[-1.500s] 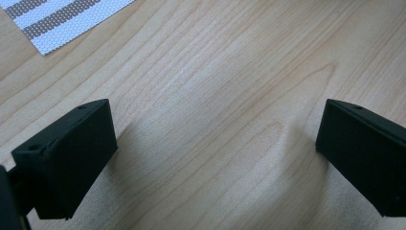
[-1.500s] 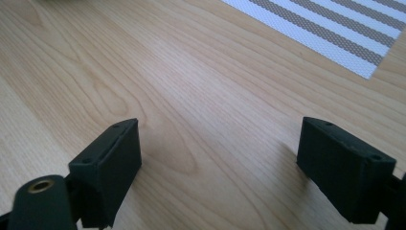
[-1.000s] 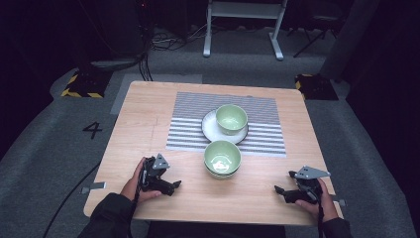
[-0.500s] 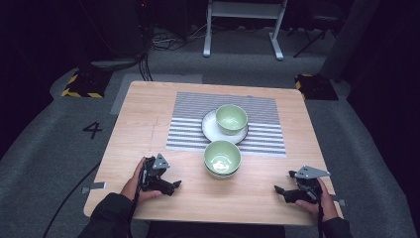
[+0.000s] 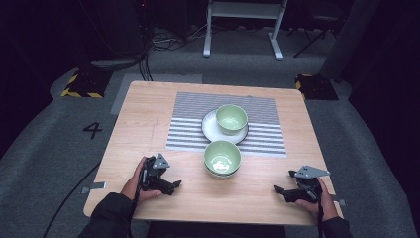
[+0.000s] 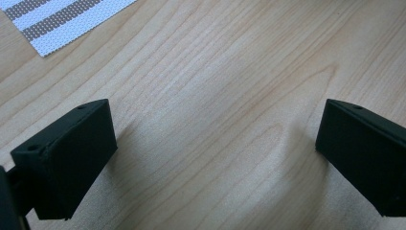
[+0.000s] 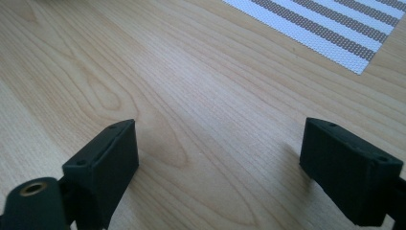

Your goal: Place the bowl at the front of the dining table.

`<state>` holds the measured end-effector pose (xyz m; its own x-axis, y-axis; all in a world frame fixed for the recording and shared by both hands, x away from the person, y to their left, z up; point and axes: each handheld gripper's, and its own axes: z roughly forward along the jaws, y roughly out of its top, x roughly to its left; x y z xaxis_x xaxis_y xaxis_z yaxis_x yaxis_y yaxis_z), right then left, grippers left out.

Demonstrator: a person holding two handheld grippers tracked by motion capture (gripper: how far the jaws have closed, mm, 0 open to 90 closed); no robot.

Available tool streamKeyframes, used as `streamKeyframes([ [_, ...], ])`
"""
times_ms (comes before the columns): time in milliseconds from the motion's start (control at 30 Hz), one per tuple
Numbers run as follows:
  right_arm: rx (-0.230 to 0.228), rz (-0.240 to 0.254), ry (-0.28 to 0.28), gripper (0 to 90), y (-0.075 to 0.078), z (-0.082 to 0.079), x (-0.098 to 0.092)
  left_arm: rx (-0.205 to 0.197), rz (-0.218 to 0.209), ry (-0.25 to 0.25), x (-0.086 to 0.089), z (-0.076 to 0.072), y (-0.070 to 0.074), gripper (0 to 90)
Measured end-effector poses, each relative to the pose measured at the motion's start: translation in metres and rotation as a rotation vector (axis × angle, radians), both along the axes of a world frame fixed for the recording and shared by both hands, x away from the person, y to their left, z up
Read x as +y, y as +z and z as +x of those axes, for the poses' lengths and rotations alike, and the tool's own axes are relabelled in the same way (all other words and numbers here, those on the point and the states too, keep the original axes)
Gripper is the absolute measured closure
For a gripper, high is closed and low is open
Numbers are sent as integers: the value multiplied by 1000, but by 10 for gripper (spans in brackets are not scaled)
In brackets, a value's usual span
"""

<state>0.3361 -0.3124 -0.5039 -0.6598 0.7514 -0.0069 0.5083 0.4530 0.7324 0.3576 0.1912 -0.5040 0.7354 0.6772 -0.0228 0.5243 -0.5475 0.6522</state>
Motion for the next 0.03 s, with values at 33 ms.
streamKeyframes([
  [33, 0, 0, -1, 128, 0, 0, 0, 0, 0, 0, 0, 0, 0, 1],
])
